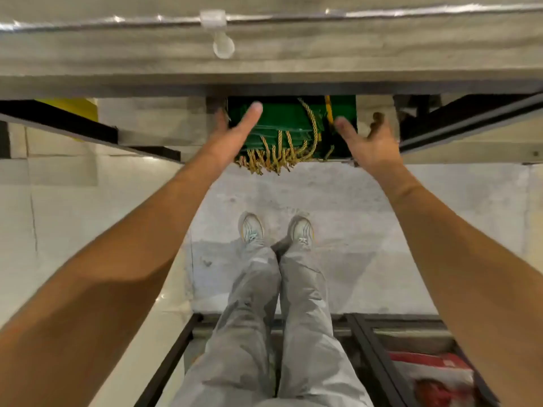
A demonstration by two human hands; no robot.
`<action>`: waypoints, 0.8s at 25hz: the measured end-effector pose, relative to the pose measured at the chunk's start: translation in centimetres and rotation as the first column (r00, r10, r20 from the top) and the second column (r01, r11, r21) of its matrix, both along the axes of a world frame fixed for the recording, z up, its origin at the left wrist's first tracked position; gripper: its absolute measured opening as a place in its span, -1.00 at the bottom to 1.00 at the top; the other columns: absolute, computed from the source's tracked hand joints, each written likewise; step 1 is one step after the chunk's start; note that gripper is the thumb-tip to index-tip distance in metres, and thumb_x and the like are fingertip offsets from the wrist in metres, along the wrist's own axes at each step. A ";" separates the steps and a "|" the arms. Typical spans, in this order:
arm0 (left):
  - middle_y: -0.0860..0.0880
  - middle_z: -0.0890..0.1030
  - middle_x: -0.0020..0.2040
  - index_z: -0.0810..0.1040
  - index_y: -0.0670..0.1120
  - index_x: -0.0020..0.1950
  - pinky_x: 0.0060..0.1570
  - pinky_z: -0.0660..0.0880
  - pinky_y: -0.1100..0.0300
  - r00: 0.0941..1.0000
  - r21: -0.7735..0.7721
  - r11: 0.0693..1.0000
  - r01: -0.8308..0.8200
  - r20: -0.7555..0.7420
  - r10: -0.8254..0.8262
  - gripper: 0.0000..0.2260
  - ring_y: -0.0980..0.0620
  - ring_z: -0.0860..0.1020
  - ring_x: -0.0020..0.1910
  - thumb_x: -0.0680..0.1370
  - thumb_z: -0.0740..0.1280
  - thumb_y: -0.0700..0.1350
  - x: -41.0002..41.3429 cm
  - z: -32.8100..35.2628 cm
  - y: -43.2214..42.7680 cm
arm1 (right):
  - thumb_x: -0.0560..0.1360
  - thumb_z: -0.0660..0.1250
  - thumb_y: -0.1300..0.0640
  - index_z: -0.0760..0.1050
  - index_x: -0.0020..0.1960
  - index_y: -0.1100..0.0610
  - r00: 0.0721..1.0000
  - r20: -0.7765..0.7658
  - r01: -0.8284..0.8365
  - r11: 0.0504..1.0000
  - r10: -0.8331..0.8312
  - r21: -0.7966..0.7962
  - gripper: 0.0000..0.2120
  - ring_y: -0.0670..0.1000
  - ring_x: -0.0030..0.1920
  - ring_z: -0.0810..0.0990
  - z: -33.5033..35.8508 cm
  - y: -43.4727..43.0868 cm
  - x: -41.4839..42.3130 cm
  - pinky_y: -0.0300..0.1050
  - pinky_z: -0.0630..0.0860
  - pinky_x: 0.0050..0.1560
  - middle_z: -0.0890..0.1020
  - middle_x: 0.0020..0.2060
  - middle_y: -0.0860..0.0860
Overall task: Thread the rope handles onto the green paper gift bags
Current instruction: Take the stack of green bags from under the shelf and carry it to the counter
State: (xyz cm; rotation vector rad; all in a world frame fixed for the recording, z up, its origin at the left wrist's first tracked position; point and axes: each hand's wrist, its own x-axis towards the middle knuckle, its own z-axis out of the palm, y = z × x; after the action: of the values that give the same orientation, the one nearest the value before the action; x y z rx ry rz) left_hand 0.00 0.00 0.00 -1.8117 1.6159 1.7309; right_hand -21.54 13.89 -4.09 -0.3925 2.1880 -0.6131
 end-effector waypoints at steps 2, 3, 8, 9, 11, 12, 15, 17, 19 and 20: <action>-0.02 0.05 0.65 -0.06 0.11 0.65 0.56 0.01 -0.12 0.988 0.072 0.992 -0.107 -0.102 0.114 -0.15 -0.09 0.06 0.62 0.51 0.21 0.44 -1.7 -1.6 -1.2 | 0.21 0.41 -0.57 0.15 0.60 0.21 0.985 0.120 0.125 0.992 -0.121 -0.027 0.25 0.13 0.54 0.29 -0.8 -1.5 -1.2 -0.02 0.21 0.54 0.33 0.53 0.12; -0.02 0.10 0.65 -0.04 0.14 0.64 0.57 0.02 -0.11 0.985 0.132 0.984 -0.116 -0.112 0.131 -0.14 -0.08 0.10 0.61 0.49 0.26 0.43 -2.3 -2.6 -1.9 | 0.23 0.40 -0.57 0.20 0.57 0.19 0.981 0.153 0.120 0.993 -0.119 0.006 0.19 0.14 0.51 0.33 -1.2 -2.0 -1.7 -0.02 0.25 0.51 0.39 0.48 0.10; 0.09 0.37 0.54 0.29 0.33 0.52 0.52 0.15 -0.21 0.980 0.268 0.956 -0.120 -0.120 0.157 0.04 -0.01 0.33 0.52 0.08 0.47 0.58 -1.4 -7.2 -3.5 | 0.22 0.36 -0.60 0.39 0.43 0.09 0.951 0.303 0.038 0.995 -0.064 0.092 0.03 0.06 0.34 0.44 -2.2 -2.0 -1.9 0.13 0.36 0.44 0.50 0.27 -0.04; 0.10 0.33 0.56 0.28 0.33 0.52 0.54 0.08 -0.21 0.982 0.267 0.958 -0.108 -0.125 0.145 0.02 0.01 0.28 0.54 0.11 0.44 0.59 -1.4 -7.3 -3.5 | 0.15 0.38 -0.63 0.47 0.33 0.05 0.939 0.340 0.035 0.996 -0.060 0.080 0.00 0.06 0.31 0.49 -2.6 -1.9 -2.1 0.14 0.39 0.40 0.56 0.22 -0.06; 0.10 0.29 0.58 0.24 0.30 0.55 0.55 -0.02 -0.20 0.983 0.254 0.963 -0.094 -0.132 0.131 0.01 0.02 0.23 0.56 0.16 0.38 0.61 -1.3 -7.6 -3.4 | 0.04 0.40 -0.67 0.57 0.20 -0.03 0.928 0.366 0.056 0.997 -0.074 0.060 -0.04 0.05 0.23 0.56 -3.9 -1.9 -2.4 0.12 0.40 0.36 0.65 0.14 -0.08; 0.09 0.31 0.58 0.25 0.29 0.55 0.55 0.00 -0.19 0.978 0.251 0.962 -0.111 -0.146 0.151 0.01 0.03 0.26 0.55 0.16 0.38 0.61 -1.2 -8.0 -3.4 | 0.02 0.43 -0.65 0.60 0.18 -0.06 0.916 0.392 0.077 0.996 -0.085 0.036 -0.06 0.03 0.21 0.58 -4.7 -1.9 -2.6 0.09 0.39 0.36 0.68 0.12 -0.10; 0.09 0.42 0.51 0.29 0.24 0.54 0.54 0.15 -0.13 0.963 0.272 0.950 -0.150 -0.176 0.203 0.00 0.05 0.37 0.49 0.17 0.43 0.57 -0.7 -9.4 -3.9 | -0.06 0.52 -0.60 0.57 0.26 -0.09 0.883 0.437 0.176 0.984 -0.170 0.026 0.01 0.00 0.21 0.63 -8.2 -1.5 -3.7 0.09 0.41 0.39 0.70 0.12 -0.13; 0.08 0.44 0.49 0.31 0.25 0.53 0.53 0.17 -0.13 0.958 0.285 0.947 -0.149 -0.197 0.210 -0.03 0.05 0.40 0.47 0.20 0.42 0.57 -0.5 -9.9 -3.9 | -0.11 0.53 -0.60 0.50 0.33 -0.12 0.869 0.453 0.219 0.976 -0.198 0.007 0.10 0.01 0.24 0.61 -10.0 -1.2 -4.1 0.13 0.41 0.40 0.68 0.17 -0.13; 0.09 0.41 0.52 0.31 0.29 0.52 0.51 0.18 -0.18 0.961 0.254 0.954 -0.157 -0.183 0.207 -0.05 0.04 0.36 0.50 0.19 0.38 0.60 -0.5 -10.2 -3.7 | -0.08 0.52 -0.60 0.42 0.38 -0.09 0.873 0.441 0.224 0.975 -0.208 0.018 0.14 0.01 0.27 0.56 -7.6 -1.5 -3.1 0.11 0.36 0.43 0.62 0.23 -0.10; 0.09 0.40 0.52 0.30 0.30 0.51 0.50 0.19 -0.20 0.962 0.222 0.961 -0.162 -0.182 0.204 -0.05 0.03 0.36 0.50 0.18 0.38 0.61 -0.4 -10.2 -3.5 | 0.02 0.52 -0.58 0.37 0.42 -0.07 0.878 0.437 0.211 0.977 -0.193 0.007 0.11 0.00 0.27 0.52 -6.1 -1.7 -2.5 0.04 0.31 0.43 0.57 0.26 -0.09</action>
State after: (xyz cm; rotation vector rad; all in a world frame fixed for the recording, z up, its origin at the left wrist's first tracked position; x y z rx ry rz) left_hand -0.42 -3.48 -10.19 -1.7843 1.3064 2.1403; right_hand -24.03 12.18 -10.23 -0.0337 1.7947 -0.7782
